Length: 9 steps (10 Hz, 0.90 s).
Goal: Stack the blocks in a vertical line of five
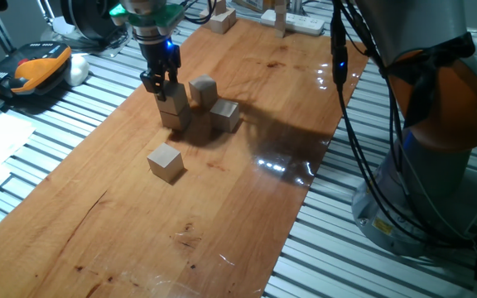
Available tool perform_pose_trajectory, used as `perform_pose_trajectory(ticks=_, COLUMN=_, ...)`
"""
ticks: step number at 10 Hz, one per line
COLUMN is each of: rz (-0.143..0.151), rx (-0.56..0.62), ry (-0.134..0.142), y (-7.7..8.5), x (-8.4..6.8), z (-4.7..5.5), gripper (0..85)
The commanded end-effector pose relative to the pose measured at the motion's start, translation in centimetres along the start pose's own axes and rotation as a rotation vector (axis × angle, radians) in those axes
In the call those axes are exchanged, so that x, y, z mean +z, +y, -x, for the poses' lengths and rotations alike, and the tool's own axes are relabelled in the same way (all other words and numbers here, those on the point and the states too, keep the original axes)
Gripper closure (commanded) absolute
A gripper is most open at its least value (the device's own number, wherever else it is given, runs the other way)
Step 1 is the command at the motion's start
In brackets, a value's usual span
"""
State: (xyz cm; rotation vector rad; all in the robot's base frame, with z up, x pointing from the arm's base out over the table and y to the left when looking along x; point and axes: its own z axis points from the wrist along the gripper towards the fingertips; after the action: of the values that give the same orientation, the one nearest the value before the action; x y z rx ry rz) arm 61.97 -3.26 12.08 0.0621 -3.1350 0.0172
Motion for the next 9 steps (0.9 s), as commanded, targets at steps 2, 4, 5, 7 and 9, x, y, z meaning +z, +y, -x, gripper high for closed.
perform_pose_trajectory(ticks=2, rz=0.002, rx=-0.002, ry=0.0, y=0.01, x=-0.01, z=-0.01, gripper=68.0)
perform_pose_trajectory(ticks=4, rz=-0.001, rx=-0.001, ry=-0.001, y=0.02, x=0.0, z=-0.01, gripper=68.0)
perform_pose_trajectory(ticks=5, rz=-0.003, rx=0.001, ry=-0.003, y=0.02, x=0.01, z=-0.01, gripper=68.0)
perform_pose_trajectory(ticks=7, rz=-0.008, rx=0.002, ry=-0.007, y=0.01, x=0.01, z=-0.02, gripper=68.0)
perform_pose_trajectory(ticks=9, rz=-0.009, rx=0.005, ry=-0.009, y=0.01, x=0.02, z=-0.01, gripper=68.0)
